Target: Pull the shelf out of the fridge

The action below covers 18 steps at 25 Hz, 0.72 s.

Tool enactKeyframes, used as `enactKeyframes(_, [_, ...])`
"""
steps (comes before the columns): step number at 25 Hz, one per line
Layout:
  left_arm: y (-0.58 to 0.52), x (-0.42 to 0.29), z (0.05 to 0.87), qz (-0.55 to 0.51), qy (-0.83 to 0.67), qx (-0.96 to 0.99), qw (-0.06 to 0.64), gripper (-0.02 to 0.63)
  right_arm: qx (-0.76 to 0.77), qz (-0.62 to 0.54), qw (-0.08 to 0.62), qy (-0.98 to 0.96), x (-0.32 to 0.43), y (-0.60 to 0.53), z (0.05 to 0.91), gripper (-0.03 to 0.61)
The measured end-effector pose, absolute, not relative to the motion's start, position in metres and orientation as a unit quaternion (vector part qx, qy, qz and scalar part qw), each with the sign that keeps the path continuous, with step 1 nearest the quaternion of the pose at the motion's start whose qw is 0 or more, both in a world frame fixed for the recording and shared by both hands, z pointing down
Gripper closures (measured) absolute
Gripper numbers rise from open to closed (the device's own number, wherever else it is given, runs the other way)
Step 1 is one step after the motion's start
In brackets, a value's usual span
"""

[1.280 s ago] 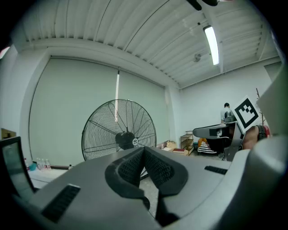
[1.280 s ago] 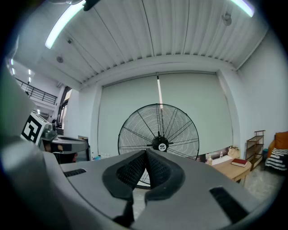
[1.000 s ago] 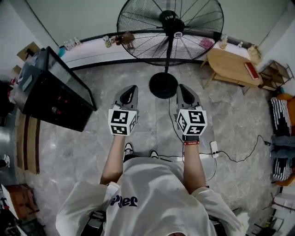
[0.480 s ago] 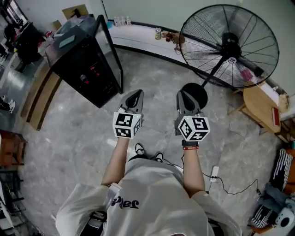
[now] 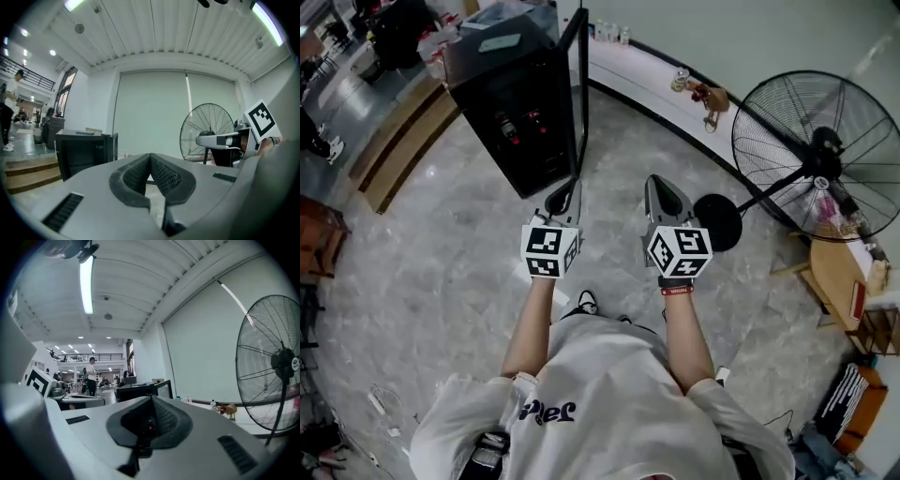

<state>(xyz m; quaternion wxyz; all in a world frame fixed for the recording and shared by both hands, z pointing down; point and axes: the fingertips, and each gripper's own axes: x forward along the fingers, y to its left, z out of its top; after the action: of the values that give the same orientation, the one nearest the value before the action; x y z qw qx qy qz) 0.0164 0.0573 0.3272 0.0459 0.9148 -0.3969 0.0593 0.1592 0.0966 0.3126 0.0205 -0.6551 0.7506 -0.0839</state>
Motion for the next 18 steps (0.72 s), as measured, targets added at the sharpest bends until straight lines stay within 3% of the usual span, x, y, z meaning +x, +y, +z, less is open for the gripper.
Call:
enactKeyframes(10, [0.018, -0.086, 0.352, 0.061, -0.473, 0.876, 0.071, 0.597, -0.573, -0.09, -0.019, 0.814, 0.037, 0.033, 0.334, 0.563])
enactKeyframes(18, [-0.004, -0.106, 0.367, 0.069, -0.523, 0.846, 0.081, 0.597, -0.525, -0.09, -0.032, 0.846, 0.013, -0.005, 0.346, 0.555])
